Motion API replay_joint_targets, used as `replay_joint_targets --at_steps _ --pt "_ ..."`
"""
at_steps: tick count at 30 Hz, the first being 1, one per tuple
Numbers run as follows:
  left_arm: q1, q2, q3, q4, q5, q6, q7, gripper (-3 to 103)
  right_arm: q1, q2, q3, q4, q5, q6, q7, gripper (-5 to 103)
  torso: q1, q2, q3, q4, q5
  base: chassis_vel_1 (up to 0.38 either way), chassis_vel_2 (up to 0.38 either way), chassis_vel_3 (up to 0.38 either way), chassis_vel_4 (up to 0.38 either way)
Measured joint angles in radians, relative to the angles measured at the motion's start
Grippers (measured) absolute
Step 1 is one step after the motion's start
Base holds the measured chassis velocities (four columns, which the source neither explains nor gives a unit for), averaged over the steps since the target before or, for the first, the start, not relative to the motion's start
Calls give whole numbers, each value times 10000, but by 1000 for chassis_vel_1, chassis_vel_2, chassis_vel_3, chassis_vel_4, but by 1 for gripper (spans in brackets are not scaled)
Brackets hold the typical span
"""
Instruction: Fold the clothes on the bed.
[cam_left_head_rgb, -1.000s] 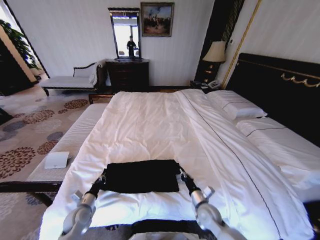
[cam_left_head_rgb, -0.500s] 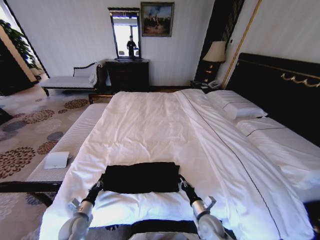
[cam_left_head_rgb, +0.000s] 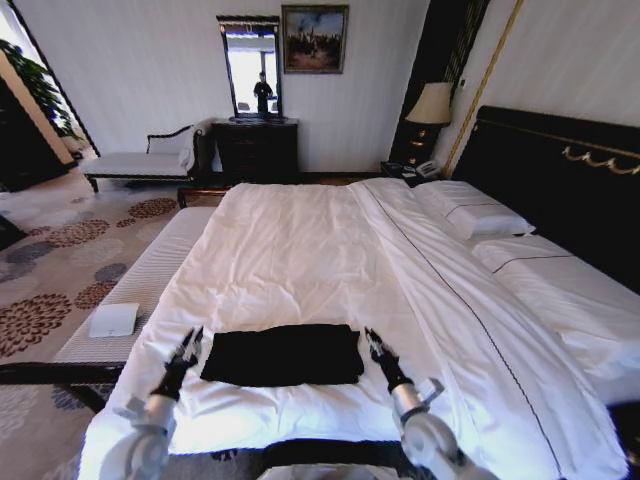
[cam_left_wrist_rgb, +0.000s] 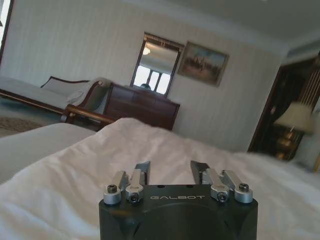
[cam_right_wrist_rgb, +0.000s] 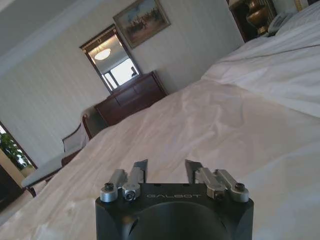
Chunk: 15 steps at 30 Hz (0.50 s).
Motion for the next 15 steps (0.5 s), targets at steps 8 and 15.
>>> replay_joint_targets --at_steps 8,15 --pt "-544 -138 1551 1096 2541 1186 -668 80 770 172 -912 -1086 -588 -908 673 69 2 -2 2 1 -3 0 0 0 0" --pt "249 -368 1771 1757 4335 619 -500 98 301 81 -929 -1353 -1693 -1346 780 90 0 -1 0 1 -1 0 0 0 0"
